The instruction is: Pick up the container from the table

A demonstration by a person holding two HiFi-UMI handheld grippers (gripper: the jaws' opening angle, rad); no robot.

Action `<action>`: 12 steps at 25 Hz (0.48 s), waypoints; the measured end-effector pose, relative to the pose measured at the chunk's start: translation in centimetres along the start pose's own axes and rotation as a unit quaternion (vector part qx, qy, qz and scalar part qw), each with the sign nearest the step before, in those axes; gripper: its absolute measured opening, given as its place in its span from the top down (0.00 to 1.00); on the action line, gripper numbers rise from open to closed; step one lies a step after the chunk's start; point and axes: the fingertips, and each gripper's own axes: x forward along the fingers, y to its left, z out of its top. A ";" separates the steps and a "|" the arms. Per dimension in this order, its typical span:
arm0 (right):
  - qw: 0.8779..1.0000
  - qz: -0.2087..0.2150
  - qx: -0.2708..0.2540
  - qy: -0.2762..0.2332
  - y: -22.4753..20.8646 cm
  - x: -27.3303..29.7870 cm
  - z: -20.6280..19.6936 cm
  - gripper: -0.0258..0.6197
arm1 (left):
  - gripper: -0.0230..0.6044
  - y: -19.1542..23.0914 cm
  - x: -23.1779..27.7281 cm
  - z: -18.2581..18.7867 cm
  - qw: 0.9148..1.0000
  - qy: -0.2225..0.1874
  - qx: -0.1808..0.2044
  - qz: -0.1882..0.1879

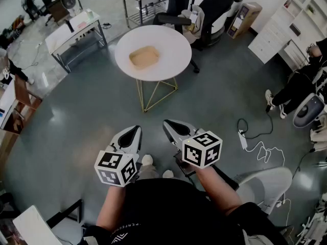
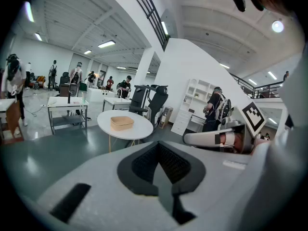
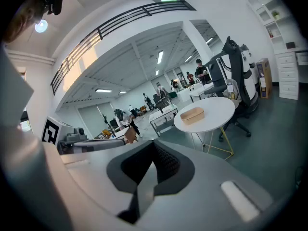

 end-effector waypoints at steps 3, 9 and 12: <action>1.000 -0.003 0.001 -0.002 -0.3 0.8 0.6 0.96 | 0.97 0.8 0.5 0.5 1.000 0.002 0.000 -0.001; 1.000 -0.002 0.028 -0.013 -1.0 2.8 1.6 0.96 | 0.97 2.6 1.8 0.8 1.000 0.010 0.000 -0.008; 1.000 -0.003 0.025 -0.007 -0.9 4.0 2.0 0.96 | 0.97 3.6 2.1 1.0 1.000 0.017 0.004 -0.015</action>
